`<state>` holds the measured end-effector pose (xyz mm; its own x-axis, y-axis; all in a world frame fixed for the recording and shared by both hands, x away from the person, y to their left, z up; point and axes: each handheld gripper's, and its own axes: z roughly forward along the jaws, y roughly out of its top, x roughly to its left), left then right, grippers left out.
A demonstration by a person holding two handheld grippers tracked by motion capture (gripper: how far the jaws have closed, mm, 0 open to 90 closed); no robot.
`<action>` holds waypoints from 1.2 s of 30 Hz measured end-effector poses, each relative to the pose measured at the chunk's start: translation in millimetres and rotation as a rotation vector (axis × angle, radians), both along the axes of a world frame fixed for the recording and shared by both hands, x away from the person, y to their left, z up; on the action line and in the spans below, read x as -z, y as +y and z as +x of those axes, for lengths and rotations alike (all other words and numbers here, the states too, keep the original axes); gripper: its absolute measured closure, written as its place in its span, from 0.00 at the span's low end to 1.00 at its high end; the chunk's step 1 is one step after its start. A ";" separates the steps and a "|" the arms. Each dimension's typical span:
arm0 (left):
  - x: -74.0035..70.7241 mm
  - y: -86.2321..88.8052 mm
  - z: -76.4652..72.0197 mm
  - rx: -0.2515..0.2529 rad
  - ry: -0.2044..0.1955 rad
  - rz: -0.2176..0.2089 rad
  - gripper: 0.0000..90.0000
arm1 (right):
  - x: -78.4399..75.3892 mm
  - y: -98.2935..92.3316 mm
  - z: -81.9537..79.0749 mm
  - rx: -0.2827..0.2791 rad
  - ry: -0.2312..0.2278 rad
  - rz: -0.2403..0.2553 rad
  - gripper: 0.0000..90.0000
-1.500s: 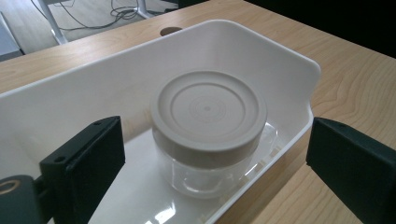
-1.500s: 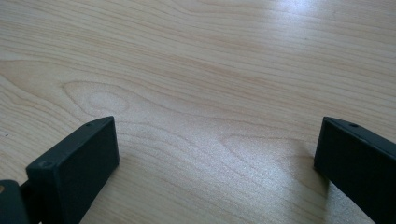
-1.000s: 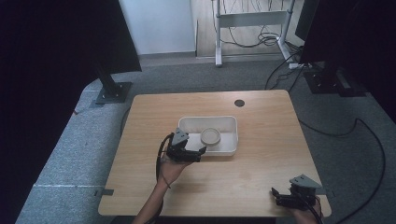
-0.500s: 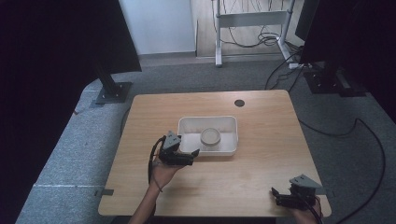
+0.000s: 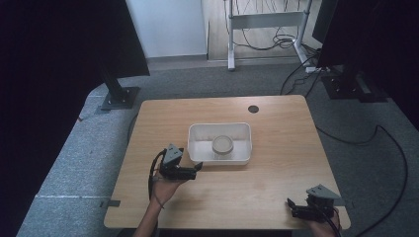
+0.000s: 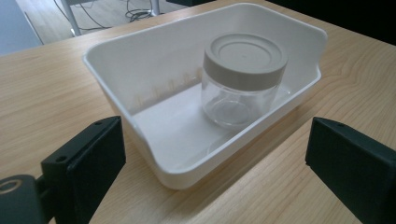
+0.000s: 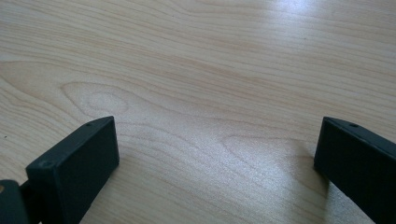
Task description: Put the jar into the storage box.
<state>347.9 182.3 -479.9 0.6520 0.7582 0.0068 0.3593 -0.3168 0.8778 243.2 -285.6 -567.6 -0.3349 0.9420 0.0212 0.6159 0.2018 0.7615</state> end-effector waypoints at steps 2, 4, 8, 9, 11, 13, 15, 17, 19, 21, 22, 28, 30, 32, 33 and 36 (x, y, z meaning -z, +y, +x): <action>1.1 3.8 -2.4 -0.004 -0.004 0.001 0.05 | 0.0 0.0 0.0 0.000 0.000 -0.001 0.00; 2.5 7.5 -4.9 -0.008 -0.007 0.002 0.05 | 0.0 0.0 0.1 0.001 0.000 0.000 0.00; 6.7 14.1 -9.3 -0.013 -0.009 -0.003 0.05 | 0.0 0.1 0.1 0.002 0.000 0.000 0.00; 8.4 15.8 -10.3 -0.015 -0.008 -0.005 0.05 | 0.0 0.1 0.1 0.002 0.000 0.000 0.00; 12.5 19.6 -12.4 -0.022 -0.005 -0.004 0.05 | 0.0 0.1 0.1 0.002 0.000 0.000 0.00; 15.6 22.7 -13.9 -0.030 -0.003 0.000 0.05 | 0.0 0.1 0.1 0.003 0.000 0.000 0.00; 19.1 26.6 -15.4 -0.038 0.004 -0.002 0.05 | 0.0 0.1 0.0 0.003 -0.001 0.000 0.00; 22.6 30.3 -17.1 -0.046 0.011 0.001 0.05 | 0.0 0.1 0.0 0.004 0.000 0.000 0.00; 26.3 33.8 -19.0 -0.056 0.019 0.002 0.05 | 0.0 0.1 0.0 0.004 0.000 0.000 0.00; 30.0 37.3 -20.7 -0.065 0.026 0.008 0.05 | 0.0 0.1 0.0 0.005 0.000 0.000 0.00; 32.7 39.0 -21.6 -0.070 0.031 0.014 0.05 | 0.0 0.1 0.0 0.005 0.000 0.000 0.00; 46.0 44.9 -25.9 -0.086 0.059 0.039 0.06 | 0.0 0.1 0.0 0.006 -0.001 0.000 0.00; 50.1 45.8 -27.4 -0.091 0.067 0.042 0.06 | 0.0 0.1 0.0 0.007 0.000 0.000 0.00; 53.4 46.8 -28.5 -0.093 0.073 0.050 0.06 | 0.0 0.1 0.0 0.007 0.000 0.000 0.00; 55.3 47.4 -29.0 -0.094 0.077 0.054 0.06 | 0.0 0.1 0.0 0.007 0.000 0.000 0.00; 60.3 49.4 -30.7 -0.100 0.090 0.063 0.06 | 0.0 0.1 0.0 0.008 0.000 0.000 0.00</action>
